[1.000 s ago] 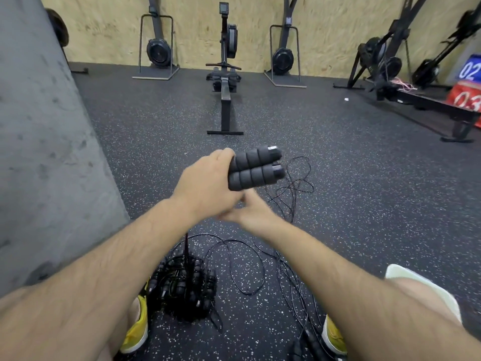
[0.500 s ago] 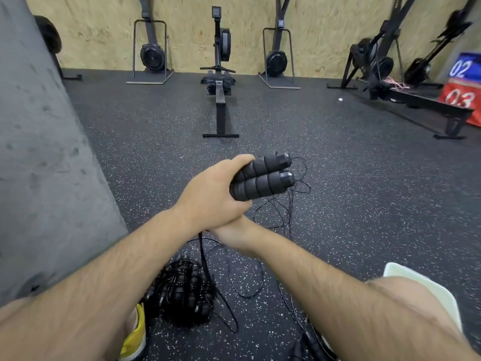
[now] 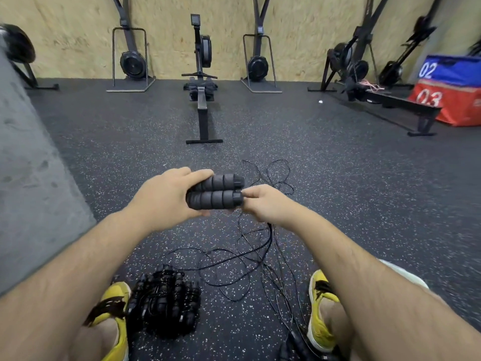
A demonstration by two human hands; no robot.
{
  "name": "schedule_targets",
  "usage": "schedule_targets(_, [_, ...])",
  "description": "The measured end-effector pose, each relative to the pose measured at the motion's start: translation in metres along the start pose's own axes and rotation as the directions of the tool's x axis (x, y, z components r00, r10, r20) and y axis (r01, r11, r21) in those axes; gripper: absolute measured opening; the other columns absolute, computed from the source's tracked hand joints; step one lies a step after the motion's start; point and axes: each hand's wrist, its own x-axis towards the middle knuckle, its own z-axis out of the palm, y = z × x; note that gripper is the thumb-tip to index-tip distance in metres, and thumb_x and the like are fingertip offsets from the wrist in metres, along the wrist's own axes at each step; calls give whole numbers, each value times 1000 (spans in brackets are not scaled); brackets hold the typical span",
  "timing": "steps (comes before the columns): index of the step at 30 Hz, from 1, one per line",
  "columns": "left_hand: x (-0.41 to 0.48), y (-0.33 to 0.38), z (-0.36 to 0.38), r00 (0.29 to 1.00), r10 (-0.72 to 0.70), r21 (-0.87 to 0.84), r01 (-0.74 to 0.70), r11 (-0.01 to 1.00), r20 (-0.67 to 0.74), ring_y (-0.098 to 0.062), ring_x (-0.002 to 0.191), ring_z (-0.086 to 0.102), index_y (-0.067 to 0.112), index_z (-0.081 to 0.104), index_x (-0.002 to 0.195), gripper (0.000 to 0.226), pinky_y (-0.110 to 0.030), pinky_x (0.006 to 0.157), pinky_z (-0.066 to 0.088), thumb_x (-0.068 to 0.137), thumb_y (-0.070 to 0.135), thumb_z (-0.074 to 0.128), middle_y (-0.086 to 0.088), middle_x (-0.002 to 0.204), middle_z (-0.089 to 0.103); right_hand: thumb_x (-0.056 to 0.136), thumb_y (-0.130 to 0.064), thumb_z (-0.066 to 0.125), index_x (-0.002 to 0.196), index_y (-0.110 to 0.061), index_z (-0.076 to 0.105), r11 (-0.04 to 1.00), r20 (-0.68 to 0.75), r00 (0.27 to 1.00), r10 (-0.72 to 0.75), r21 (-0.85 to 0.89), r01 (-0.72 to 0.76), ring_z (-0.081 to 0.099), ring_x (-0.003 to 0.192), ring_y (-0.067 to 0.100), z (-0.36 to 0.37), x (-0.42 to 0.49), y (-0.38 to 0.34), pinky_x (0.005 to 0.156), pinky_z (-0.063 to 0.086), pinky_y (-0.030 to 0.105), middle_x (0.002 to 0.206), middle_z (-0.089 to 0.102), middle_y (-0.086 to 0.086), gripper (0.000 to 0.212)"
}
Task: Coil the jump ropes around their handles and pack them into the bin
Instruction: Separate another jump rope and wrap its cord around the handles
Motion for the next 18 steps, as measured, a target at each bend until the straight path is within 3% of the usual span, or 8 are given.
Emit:
schedule_targets(3, [1,-2,8,998,31,148,-22,989,-58,-27,88,58,44,44,131,69,-39,70,53,73,63,76,6,92,54,94,-32,57,73,-21,60,976,1,994,106,189,-104,31,52,11,-6,-4,-5,50,22,26,60,46,-8,25])
schedule_targets(6, [4,-1,17,984,109,270,-68,961,-140,-29,73,58,36,54,126,68,-34,57,46,67,52,84,2,85,55,86,-58,64,86,-16,71,996,-96,991,90,3,-90,42,52,5,-4,-11,-9,52,34,22,63,51,-12,43])
schedule_targets(10, [6,7,27,987,108,337,-61,940,-121,-29,69,58,32,56,124,70,-32,53,44,65,56,84,0,84,57,84,-51,71,83,-8,70,992,-244,967,76,-84,-99,46,54,11,3,-9,-2,59,36,28,59,52,-8,43])
schedule_targets(14, [4,16,28,1000,-16,296,23,955,-26,-26,89,63,39,44,139,89,-36,65,51,65,87,60,4,99,58,83,-53,70,80,-14,71,973,-366,929,62,-185,-138,55,60,13,9,-11,-2,60,44,28,64,62,-6,39])
schedule_targets(18, [5,19,25,996,-84,295,76,953,15,-22,100,62,45,30,149,111,-35,72,50,57,106,22,7,109,58,87,-55,63,84,-22,69,912,-442,895,-62,-389,-129,63,81,18,14,-15,-8,74,52,32,83,69,-5,34])
